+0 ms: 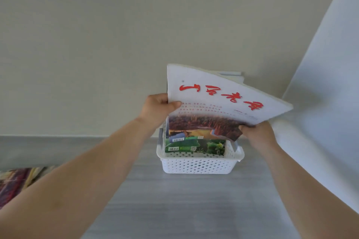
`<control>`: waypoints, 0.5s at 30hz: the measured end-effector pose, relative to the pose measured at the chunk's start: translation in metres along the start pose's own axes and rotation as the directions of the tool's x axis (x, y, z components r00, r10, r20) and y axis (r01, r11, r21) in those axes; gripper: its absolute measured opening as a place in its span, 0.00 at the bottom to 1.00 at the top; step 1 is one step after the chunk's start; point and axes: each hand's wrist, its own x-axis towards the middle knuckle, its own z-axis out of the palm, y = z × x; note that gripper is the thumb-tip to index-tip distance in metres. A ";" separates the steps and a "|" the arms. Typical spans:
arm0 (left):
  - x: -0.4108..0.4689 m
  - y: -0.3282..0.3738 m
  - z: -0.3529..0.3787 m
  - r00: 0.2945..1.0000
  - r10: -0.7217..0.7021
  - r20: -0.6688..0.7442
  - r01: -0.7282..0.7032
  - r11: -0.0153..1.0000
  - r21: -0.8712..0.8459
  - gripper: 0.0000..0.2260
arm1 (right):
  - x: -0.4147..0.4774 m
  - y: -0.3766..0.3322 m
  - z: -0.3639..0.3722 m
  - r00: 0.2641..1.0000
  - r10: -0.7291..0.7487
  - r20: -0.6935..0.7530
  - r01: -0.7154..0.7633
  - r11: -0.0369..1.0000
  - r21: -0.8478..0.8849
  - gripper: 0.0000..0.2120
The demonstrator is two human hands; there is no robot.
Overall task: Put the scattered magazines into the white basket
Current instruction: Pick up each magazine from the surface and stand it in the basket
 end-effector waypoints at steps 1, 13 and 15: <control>0.002 -0.007 0.002 1.000 -0.030 -0.004 0.030 1.000 -0.005 0.06 | 0.002 0.005 0.001 1.000 0.011 0.018 -0.011 1.000 -0.009 0.12; 0.026 -0.033 -0.001 0.984 -0.078 -0.158 0.066 0.995 -0.080 0.12 | 0.025 0.009 0.028 0.995 -0.019 0.098 0.019 1.000 0.007 0.07; 0.026 -0.041 -0.001 0.988 -0.084 -0.133 0.080 0.996 -0.037 0.12 | 0.024 0.014 0.031 0.995 -0.007 0.102 0.009 1.000 -0.021 0.05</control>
